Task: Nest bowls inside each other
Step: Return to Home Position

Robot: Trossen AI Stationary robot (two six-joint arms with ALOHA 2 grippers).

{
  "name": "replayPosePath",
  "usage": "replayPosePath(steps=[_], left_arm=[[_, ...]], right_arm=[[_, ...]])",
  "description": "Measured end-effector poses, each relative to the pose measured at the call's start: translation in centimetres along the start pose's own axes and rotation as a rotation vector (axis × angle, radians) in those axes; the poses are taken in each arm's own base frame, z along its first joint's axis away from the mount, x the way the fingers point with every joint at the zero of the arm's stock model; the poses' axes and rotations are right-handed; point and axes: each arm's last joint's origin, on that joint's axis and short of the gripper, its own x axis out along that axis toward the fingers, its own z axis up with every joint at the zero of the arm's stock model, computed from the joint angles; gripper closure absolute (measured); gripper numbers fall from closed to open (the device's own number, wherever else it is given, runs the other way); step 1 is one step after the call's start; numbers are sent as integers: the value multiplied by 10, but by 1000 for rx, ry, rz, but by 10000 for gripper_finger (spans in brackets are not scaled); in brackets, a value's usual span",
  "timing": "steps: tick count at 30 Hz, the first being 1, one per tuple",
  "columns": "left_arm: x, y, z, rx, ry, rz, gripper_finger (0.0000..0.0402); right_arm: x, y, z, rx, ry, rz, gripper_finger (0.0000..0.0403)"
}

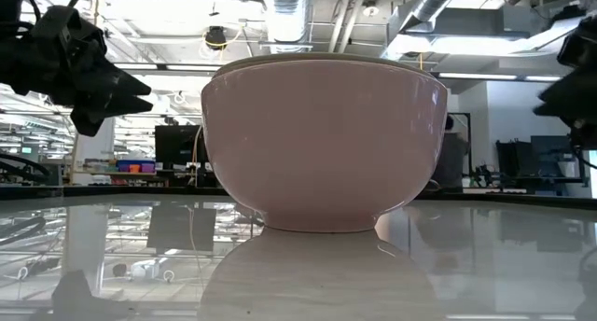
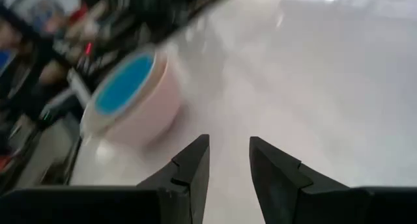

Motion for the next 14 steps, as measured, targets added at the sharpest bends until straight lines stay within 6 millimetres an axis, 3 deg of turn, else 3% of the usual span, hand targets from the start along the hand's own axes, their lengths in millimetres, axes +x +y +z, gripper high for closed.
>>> replayPosePath(steps=[6, 14], left_arm=[[0, 0, 0, 0, 0, 0, 256], [0, 0, 0, 0, 0, 2, 256]], right_arm=[[0, 2, -4, 17, 149, 43, 262], [0, 2, -4, 15, 152, 45, 262]])
